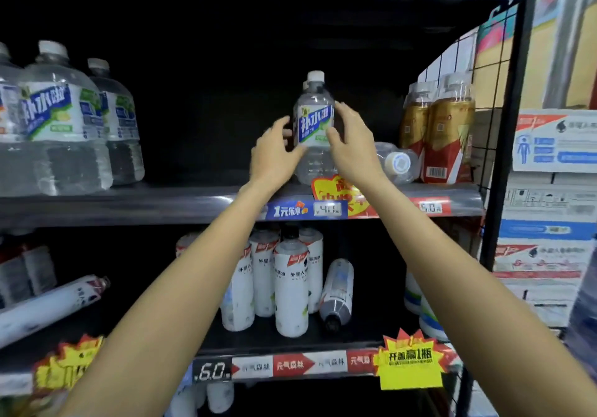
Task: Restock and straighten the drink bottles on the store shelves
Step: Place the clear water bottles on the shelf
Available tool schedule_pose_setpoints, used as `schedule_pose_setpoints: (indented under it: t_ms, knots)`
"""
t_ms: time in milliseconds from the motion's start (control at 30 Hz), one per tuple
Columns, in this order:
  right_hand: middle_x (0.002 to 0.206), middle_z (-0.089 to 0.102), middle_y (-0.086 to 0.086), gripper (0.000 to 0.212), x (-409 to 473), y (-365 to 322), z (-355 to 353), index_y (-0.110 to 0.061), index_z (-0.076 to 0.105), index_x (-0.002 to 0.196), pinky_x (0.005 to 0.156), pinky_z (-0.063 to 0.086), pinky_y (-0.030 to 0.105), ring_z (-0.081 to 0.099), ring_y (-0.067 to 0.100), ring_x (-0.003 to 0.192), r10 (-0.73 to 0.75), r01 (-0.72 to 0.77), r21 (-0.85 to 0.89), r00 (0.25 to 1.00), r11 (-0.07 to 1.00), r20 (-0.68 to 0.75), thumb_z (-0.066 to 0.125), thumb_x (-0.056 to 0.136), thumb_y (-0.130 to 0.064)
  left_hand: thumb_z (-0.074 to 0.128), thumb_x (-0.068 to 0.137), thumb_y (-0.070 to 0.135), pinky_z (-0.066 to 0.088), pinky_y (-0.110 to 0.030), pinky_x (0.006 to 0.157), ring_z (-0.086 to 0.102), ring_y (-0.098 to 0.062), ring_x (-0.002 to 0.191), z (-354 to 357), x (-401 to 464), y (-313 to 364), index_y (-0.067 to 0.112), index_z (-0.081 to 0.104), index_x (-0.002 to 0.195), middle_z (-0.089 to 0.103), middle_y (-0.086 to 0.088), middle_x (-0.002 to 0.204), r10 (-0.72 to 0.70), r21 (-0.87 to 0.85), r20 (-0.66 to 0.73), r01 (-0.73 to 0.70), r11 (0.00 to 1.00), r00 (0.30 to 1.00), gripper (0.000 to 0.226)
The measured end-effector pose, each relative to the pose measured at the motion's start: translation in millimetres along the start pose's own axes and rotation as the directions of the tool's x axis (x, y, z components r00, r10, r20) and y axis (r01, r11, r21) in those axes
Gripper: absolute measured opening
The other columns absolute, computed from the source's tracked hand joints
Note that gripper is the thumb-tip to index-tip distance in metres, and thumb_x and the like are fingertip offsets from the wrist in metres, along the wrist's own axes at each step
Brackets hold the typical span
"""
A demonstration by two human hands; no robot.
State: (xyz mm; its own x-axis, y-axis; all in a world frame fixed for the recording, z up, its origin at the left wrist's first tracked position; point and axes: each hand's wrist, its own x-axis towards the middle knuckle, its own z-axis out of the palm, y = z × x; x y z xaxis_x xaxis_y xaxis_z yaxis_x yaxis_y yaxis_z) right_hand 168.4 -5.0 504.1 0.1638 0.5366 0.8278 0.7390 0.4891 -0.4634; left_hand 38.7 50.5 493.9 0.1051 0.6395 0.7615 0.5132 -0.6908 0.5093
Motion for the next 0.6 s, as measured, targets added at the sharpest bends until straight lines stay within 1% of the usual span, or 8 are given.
schedule_pose_setpoints:
  t_ms: [100, 167, 233, 333, 400, 433, 500, 600]
  knots:
    - [0.130, 0.055, 0.003, 0.034, -38, 0, -14, -0.010, 0.052, 0.131, 0.103, 0.040, 0.025, 0.051, 0.011, 0.120, -0.077, 0.082, 0.105, 0.996, 0.991, -0.044, 0.049, 0.097, -0.014, 0.058, 0.093, 0.032, 0.050, -0.030, 0.086, 0.064, -0.005, 0.095, -16, -45, 8, 0.023, 0.060, 0.122, 0.069, 0.009, 0.105, 0.057, -0.056, -0.249, -0.074, 0.996, 0.967, 0.031]
    - [0.118, 0.061, -0.003, 0.026, -69, -1, -23, -0.013, 0.058, 0.121, 0.095, 0.047, 0.024, 0.057, 0.006, 0.109, -0.090, 0.098, 0.189, 0.995, 0.977, -0.051, 0.051, 0.096, -0.015, 0.053, 0.093, 0.033, 0.054, -0.033, 0.076, 0.066, -0.005, 0.081, -23, -82, 11, 0.023, 0.067, 0.106, 0.071, 0.011, 0.087, 0.113, -0.104, -0.384, -0.165, 0.981, 0.916, 0.022]
    - [0.108, 0.065, -0.006, 0.019, -105, -2, -29, -0.020, 0.060, 0.113, 0.087, 0.048, 0.019, 0.061, 0.005, 0.101, -0.091, 0.095, 0.248, 0.995, 0.964, -0.030, 0.052, 0.096, -0.015, 0.050, 0.093, 0.032, 0.054, -0.037, 0.067, 0.067, -0.007, 0.071, -24, -119, 5, 0.019, 0.068, 0.096, 0.070, 0.011, 0.075, 0.185, -0.094, -0.406, -0.243, 0.966, 0.895, 0.023]
    - [0.099, 0.068, -0.006, 0.016, -160, 6, -27, -0.020, 0.062, 0.109, 0.083, 0.048, 0.017, 0.065, 0.006, 0.093, -0.082, 0.070, 0.242, 0.996, 0.968, 0.040, 0.053, 0.096, -0.017, 0.049, 0.094, 0.029, 0.054, -0.039, 0.058, 0.067, -0.012, 0.064, -26, -172, -14, 0.016, 0.070, 0.089, 0.069, 0.010, 0.068, 0.265, -0.029, -0.326, -0.290, 0.957, 0.907, 0.024]
    - [0.094, 0.069, -0.008, 0.016, -198, 18, -16, -0.017, 0.064, 0.108, 0.079, 0.051, 0.022, 0.065, 0.005, 0.086, -0.078, 0.053, 0.189, 0.988, 0.981, 0.130, 0.055, 0.095, -0.021, 0.050, 0.093, 0.028, 0.052, -0.037, 0.052, 0.066, -0.012, 0.060, -29, -208, -33, 0.016, 0.071, 0.086, 0.068, 0.009, 0.065, 0.291, 0.072, -0.236, -0.282, 0.957, 0.927, 0.025]
    - [0.090, 0.069, -0.009, 0.016, -221, 26, -7, -0.018, 0.064, 0.108, 0.077, 0.052, 0.026, 0.065, 0.005, 0.082, -0.069, 0.041, 0.153, 0.981, 0.987, 0.182, 0.055, 0.095, -0.023, 0.050, 0.093, 0.029, 0.051, -0.036, 0.051, 0.065, -0.011, 0.059, -31, -228, -45, 0.016, 0.071, 0.086, 0.068, 0.009, 0.064, 0.270, 0.102, -0.180, -0.255, 0.961, 0.946, 0.026]
    - [0.085, 0.068, -0.010, 0.018, -262, 38, 9, -0.019, 0.063, 0.108, 0.071, 0.054, 0.033, 0.066, 0.008, 0.078, -0.060, 0.040, 0.079, 0.961, 0.996, 0.269, 0.056, 0.093, -0.026, 0.051, 0.092, 0.030, 0.053, -0.036, 0.054, 0.066, -0.011, 0.063, -33, -260, -69, 0.017, 0.072, 0.088, 0.069, 0.009, 0.067, 0.222, 0.133, -0.083, -0.210, 0.969, 0.972, 0.025]
    - [0.082, 0.070, -0.007, 0.021, -320, 56, 35, -0.017, 0.064, 0.107, 0.059, 0.046, 0.024, 0.067, 0.015, 0.074, -0.063, 0.104, -0.082, 0.915, 0.991, 0.398, 0.055, 0.090, -0.028, 0.054, 0.091, 0.026, 0.052, -0.033, 0.070, 0.065, -0.011, 0.081, -27, -303, -104, 0.016, 0.071, 0.096, 0.071, 0.006, 0.085, 0.201, 0.163, 0.043, -0.206, 0.965, 0.979, 0.021]
